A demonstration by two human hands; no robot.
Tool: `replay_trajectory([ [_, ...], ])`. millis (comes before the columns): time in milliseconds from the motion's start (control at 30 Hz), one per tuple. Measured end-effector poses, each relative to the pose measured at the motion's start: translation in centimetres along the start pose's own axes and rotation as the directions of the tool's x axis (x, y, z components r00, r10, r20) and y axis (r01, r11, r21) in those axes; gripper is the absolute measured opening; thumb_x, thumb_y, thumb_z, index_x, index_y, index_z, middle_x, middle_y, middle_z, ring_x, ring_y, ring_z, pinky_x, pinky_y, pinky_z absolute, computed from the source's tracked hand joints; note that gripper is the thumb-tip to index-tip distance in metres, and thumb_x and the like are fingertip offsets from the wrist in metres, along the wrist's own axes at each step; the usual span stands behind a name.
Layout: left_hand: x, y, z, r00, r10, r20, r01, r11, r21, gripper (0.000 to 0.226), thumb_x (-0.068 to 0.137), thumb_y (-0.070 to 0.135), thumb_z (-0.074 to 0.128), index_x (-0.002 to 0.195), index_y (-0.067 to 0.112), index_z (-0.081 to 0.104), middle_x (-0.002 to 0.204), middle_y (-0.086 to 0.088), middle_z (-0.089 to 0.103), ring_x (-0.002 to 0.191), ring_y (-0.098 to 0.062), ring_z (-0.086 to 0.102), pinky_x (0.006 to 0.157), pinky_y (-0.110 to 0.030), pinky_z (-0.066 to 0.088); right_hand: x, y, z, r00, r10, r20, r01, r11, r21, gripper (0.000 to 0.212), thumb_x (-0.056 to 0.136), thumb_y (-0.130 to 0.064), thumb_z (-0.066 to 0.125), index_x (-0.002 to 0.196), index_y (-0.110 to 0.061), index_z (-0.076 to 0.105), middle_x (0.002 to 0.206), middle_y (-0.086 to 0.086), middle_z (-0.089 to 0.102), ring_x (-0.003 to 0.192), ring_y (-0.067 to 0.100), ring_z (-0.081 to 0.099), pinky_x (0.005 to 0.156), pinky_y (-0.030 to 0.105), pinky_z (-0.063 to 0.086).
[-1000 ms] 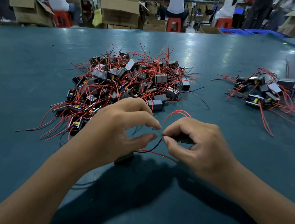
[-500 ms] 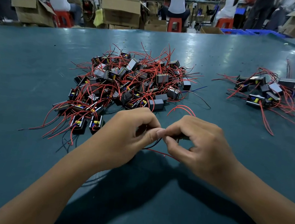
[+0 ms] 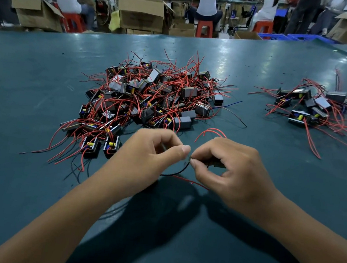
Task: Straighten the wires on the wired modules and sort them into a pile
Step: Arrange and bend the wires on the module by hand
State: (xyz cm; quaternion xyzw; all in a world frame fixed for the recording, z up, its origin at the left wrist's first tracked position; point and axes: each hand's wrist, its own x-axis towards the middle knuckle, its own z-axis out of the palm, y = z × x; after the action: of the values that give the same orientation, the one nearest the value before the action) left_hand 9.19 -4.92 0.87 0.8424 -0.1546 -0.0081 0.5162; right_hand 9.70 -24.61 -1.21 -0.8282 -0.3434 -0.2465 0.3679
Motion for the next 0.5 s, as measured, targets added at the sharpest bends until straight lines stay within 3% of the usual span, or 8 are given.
replay_trajectory([
  [67, 0.1, 0.1, -0.9, 0.958, 0.285, -0.015, -0.27, 0.921, 0.281, 0.007, 0.09, 0.018, 0.074, 0.087, 0.023, 0.069, 0.076, 0.013, 0.057, 0.061, -0.004, 0.047, 0.059, -0.01, 0.035, 0.0, 0.1, -0.1, 0.998, 0.068, 0.0, -0.068, 0.995, 0.073, 0.006, 0.083, -0.01, 0.069, 0.078, -0.012, 0.067, 0.071, -0.009, 0.064, 0.066, 0.008, 0.059, 0.065, 0.023, 0.05],
  [133, 0.2, -0.1, -1.4, 0.899, 0.437, 0.043, -0.411, 0.802, 0.434, 0.014, 0.086, 0.015, 0.077, 0.096, 0.022, 0.072, 0.091, 0.012, 0.057, 0.074, -0.002, 0.05, 0.068, -0.011, 0.036, -0.1, 0.0, -0.1, 0.994, 0.112, 0.007, -0.112, 0.985, 0.133, 0.008, 0.083, -0.009, 0.069, 0.078, -0.015, 0.067, 0.07, -0.011, 0.063, 0.064, 0.006, 0.058, 0.065, 0.018, 0.048],
  [233, 0.2, -0.2, -1.5, 0.86, 0.505, 0.078, -0.473, 0.729, 0.496, 0.014, 0.085, 0.027, 0.074, 0.098, 0.022, 0.076, 0.097, 0.009, 0.059, 0.087, 0.001, 0.052, 0.072, -0.028, 0.047, 0.0, -0.1, -0.1, 0.99, 0.138, 0.026, -0.14, 0.974, 0.176, 0.01, 0.083, -0.008, 0.069, 0.078, -0.017, 0.067, 0.069, -0.013, 0.062, 0.063, 0.004, 0.058, 0.065, 0.013, 0.045],
  [300, 0.3, -0.4, -1.3, 0.838, 0.539, 0.08, -0.501, 0.705, 0.502, 0.017, 0.089, 0.034, 0.07, 0.096, 0.019, 0.077, 0.095, 0.006, 0.061, 0.089, -0.009, 0.057, 0.072, -0.036, 0.051, 0.0, -0.2, -0.1, 0.991, 0.132, 0.035, -0.136, 0.975, 0.174, 0.008, 0.082, -0.009, 0.068, 0.079, -0.016, 0.068, 0.069, -0.014, 0.063, 0.063, 0.002, 0.059, 0.066, 0.011, 0.044],
  [400, 0.4, -0.4, -1.2, 0.814, 0.575, 0.08, -0.525, 0.67, 0.525, 0.021, 0.092, 0.035, 0.067, 0.093, 0.016, 0.076, 0.094, 0.004, 0.062, 0.088, -0.014, 0.059, 0.072, -0.04, 0.051, 0.0, -0.2, -0.2, 0.994, 0.102, 0.025, -0.105, 0.984, 0.146, 0.005, 0.082, -0.008, 0.069, 0.08, -0.013, 0.069, 0.072, -0.012, 0.064, 0.066, 0.003, 0.059, 0.066, 0.014, 0.047],
  [500, 0.4, -0.1, -1.0, 0.836, 0.543, 0.078, -0.497, 0.689, 0.527, 0.017, 0.093, 0.03, 0.067, 0.092, 0.015, 0.074, 0.093, 0.005, 0.061, 0.086, -0.013, 0.058, 0.07, -0.04, 0.051, -0.1, -0.2, -0.1, 0.998, 0.056, 0.001, -0.056, 0.995, 0.086, 0.004, 0.082, -0.007, 0.07, 0.079, -0.01, 0.07, 0.072, -0.008, 0.065, 0.067, 0.005, 0.059, 0.065, 0.019, 0.049],
])
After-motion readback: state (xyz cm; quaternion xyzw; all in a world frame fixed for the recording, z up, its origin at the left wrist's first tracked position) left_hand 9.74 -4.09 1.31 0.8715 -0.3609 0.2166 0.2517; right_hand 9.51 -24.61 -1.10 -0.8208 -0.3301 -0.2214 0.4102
